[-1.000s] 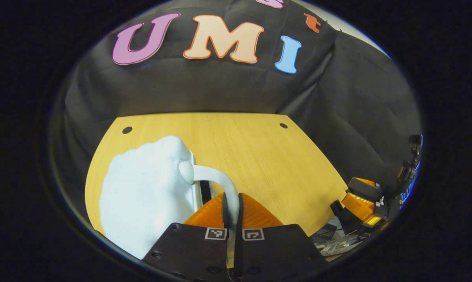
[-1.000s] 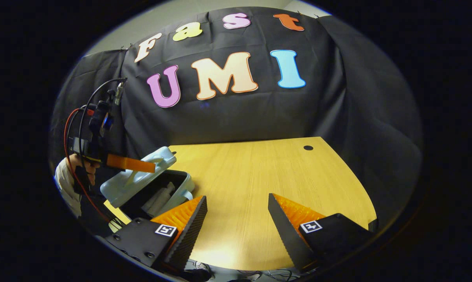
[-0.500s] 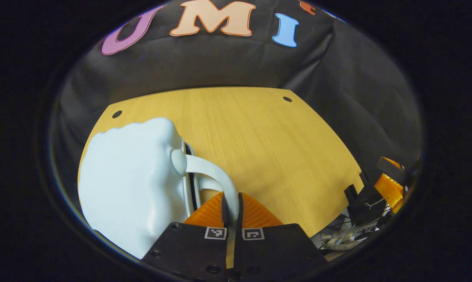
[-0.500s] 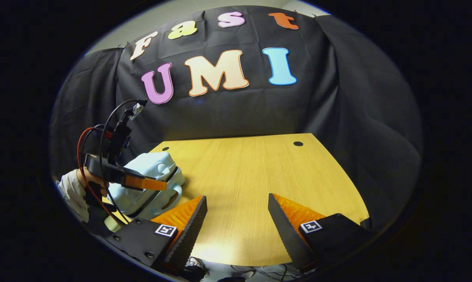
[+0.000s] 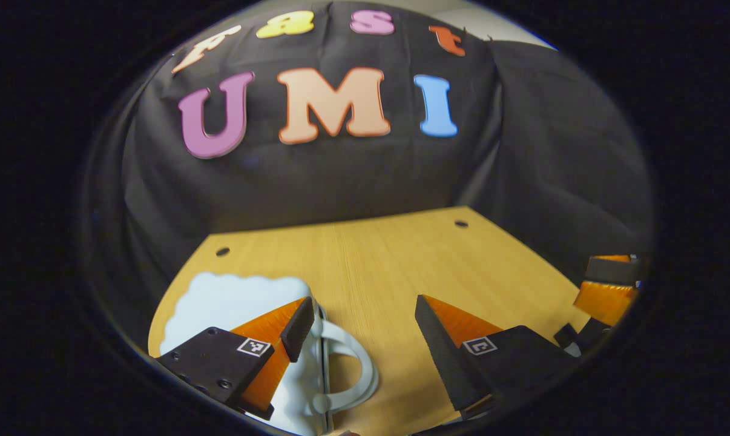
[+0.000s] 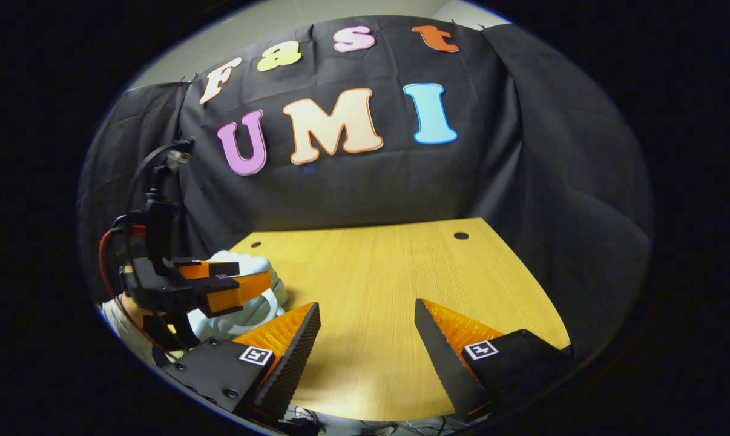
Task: First open the suitcase, pack the skin care products into it, and then close the suitcase.
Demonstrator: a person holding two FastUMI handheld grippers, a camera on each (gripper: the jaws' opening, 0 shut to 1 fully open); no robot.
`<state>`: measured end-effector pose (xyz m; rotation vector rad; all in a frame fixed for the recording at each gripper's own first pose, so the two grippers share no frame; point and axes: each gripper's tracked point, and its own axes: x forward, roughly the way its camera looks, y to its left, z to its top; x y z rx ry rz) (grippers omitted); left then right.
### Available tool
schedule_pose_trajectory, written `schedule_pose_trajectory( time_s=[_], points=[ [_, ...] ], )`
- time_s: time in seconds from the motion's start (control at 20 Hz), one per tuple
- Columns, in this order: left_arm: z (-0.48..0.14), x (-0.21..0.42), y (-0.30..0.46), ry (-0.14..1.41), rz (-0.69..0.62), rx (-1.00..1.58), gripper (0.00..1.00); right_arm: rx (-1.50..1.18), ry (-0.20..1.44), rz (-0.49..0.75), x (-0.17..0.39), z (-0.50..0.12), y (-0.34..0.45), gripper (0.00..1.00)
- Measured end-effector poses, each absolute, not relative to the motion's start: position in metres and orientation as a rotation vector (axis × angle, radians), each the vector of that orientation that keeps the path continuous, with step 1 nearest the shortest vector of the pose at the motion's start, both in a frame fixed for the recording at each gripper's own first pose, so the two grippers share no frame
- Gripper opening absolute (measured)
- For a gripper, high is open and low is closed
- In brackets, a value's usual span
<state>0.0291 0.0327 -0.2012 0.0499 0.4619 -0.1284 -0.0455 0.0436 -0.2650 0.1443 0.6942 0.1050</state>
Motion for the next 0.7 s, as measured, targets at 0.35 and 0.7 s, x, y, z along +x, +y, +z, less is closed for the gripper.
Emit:
schedule_pose_trajectory(
  time_s=[0.35,0.7],
  points=[
    [-0.071,0.022,0.026,0.140,-0.121,0.008,0.96,0.103,0.363,0.078,0.026,-0.158,0.055,0.98],
    [-0.050,0.026,0.032,0.127,-0.118,0.010,0.96,0.054,0.183,0.114,0.034,-0.095,0.085,0.98]
  ],
)
